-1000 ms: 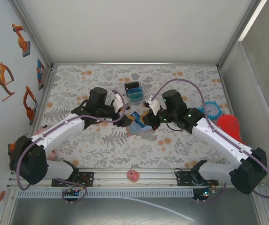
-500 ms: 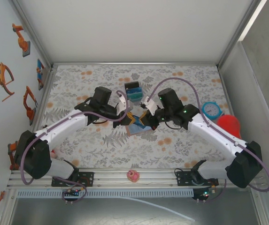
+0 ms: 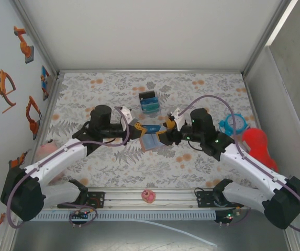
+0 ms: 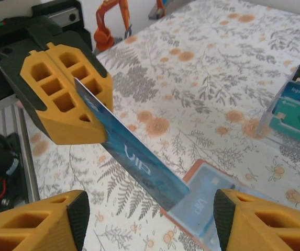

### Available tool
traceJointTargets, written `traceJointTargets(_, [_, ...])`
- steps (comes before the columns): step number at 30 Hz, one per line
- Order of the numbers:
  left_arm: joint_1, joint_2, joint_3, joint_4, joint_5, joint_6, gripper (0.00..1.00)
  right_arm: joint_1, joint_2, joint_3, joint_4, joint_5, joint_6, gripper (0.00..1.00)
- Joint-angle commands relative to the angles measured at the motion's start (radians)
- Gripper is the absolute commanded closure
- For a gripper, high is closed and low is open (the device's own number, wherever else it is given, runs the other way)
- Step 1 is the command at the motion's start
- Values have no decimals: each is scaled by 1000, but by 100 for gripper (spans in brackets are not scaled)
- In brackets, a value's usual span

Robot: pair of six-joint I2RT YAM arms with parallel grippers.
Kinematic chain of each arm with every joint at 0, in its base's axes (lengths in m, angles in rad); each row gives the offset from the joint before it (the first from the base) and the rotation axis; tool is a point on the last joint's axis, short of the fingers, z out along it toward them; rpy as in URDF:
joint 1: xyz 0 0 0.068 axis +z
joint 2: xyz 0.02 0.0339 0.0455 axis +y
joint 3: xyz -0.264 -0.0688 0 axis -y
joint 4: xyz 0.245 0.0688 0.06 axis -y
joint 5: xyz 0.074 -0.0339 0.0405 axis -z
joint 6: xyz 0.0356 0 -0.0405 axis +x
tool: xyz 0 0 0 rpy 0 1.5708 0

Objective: Take the credit cards out of the card holder

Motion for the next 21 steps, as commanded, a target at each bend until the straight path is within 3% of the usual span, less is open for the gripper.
traceJointTargets(1, [3,-72,-74,256,-84,-229,100,-38,-32,-69,276,-88,158,36])
traceJointTargets(5, [1,-97,-95,330,-60,-314,100,-42,-1,-85,383,-170,207,38])
traceJointTargets(16, [-6,-100,-104,400,36,-375,100,-43,79,-66,563,-311,258,50])
traceJointTargets(21, [-7,-78,-102,434,58,-397,100,-43,72,-72,575,-321,244,86])
